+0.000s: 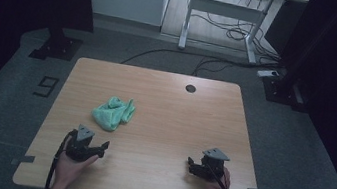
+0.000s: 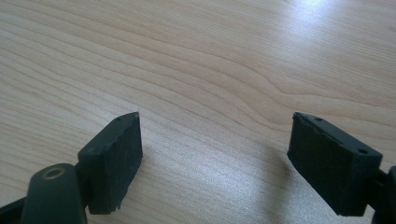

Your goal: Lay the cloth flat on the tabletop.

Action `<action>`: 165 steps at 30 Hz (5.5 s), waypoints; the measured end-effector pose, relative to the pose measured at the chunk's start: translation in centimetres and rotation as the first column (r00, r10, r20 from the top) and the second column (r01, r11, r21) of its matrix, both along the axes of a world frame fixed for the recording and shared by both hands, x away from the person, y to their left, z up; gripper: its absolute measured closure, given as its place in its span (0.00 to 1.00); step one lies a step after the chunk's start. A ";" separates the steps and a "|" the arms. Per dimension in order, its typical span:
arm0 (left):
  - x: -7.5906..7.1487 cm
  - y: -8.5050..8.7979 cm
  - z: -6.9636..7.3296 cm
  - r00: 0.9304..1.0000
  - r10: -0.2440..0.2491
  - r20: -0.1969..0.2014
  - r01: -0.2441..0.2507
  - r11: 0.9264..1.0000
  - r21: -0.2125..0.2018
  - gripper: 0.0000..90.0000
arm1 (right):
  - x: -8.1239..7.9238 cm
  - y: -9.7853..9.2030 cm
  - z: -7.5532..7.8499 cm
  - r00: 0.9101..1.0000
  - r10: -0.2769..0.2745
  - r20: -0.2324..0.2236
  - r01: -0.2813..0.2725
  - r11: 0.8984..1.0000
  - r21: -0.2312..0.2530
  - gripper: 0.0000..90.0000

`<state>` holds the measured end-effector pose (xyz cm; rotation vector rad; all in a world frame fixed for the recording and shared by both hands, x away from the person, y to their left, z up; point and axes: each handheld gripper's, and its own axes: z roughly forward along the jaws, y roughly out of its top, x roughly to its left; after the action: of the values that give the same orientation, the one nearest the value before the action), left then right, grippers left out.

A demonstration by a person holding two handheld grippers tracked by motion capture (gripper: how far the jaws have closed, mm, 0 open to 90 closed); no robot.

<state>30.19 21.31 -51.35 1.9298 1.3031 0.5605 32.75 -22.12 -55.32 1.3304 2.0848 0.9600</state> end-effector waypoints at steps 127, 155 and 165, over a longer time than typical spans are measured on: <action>3.6 -6.7 2.2 0.961 -0.275 0.037 0.277 0.959 -0.065 0.84 | -0.4 -0.1 0.0 1.000 -0.018 0.002 0.018 1.000 -0.026 0.23; 1.7 -11.8 -2.3 0.945 -0.322 -0.052 0.320 0.946 -0.042 0.81 | -1.0 0.9 1.5 0.999 0.023 0.046 -0.026 0.998 0.054 0.28; 1.3 -12.7 -2.7 0.944 -0.324 -0.059 0.322 0.946 -0.045 0.79 | -1.4 3.4 2.6 0.991 0.108 0.078 -0.117 0.985 0.125 0.32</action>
<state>31.51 8.65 -54.01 2.0908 0.9959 0.3090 31.38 -18.70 -52.70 1.2316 2.0930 1.1917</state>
